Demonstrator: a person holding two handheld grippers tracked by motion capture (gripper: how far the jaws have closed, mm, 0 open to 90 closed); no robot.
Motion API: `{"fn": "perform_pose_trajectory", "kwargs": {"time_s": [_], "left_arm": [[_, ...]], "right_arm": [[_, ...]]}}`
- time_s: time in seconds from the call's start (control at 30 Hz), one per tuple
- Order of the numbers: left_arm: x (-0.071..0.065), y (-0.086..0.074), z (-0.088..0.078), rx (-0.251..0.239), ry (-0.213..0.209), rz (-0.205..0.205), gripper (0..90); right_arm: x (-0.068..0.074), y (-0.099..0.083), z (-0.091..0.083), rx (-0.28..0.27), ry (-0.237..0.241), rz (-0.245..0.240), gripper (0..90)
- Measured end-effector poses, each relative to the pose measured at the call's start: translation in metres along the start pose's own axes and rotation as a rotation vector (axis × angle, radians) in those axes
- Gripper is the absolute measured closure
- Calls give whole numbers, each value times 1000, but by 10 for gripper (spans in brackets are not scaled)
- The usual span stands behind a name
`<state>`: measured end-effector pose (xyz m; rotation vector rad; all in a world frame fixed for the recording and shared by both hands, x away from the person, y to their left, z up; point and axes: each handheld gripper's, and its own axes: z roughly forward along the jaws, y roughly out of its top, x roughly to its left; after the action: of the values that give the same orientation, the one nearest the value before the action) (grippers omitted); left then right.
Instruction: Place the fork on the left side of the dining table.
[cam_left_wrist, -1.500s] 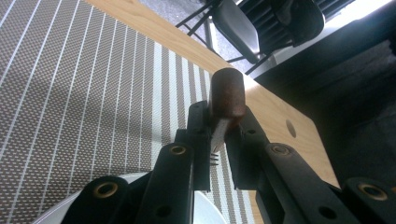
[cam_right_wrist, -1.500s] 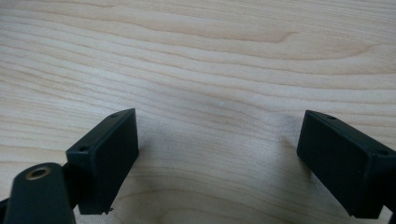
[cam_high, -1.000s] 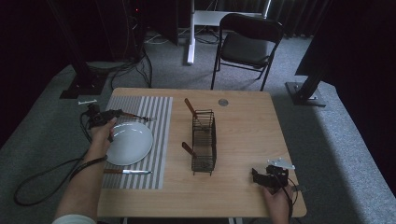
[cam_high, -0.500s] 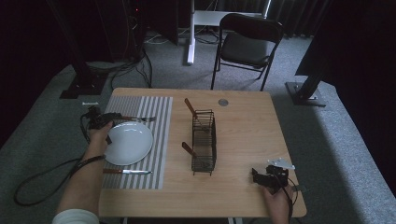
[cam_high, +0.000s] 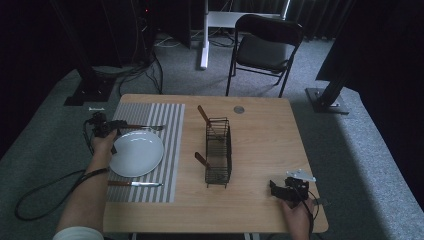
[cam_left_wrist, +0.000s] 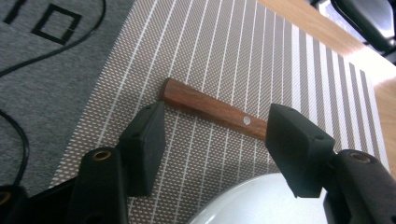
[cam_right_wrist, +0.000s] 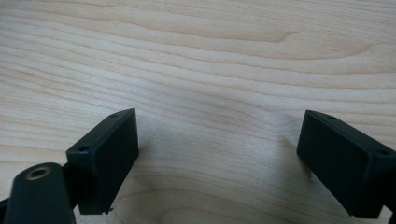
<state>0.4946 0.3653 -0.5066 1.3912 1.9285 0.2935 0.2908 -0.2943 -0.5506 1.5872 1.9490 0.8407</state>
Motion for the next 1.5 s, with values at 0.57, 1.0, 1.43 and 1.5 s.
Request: {"fn": "perform_pose_trajectory", "kwargs": {"time_s": [0.57, 1.0, 1.43, 1.5], "left_arm": [[-49, -26, -26, 24, 48, 236, 292], [-71, -42, -39, 14, 22, 316, 183], [-55, -62, -62, -15, 30, 315, 102], [-51, -67, -64, -22, 35, 323, 102]], "right_arm": [[0, 0, 0, 0, 0, 0, 123], [0, 0, 0, 0, 0, 0, 123], [0, 0, 0, 0, 0, -1, 123], [0, 0, 0, 0, 0, 0, 123]]}}
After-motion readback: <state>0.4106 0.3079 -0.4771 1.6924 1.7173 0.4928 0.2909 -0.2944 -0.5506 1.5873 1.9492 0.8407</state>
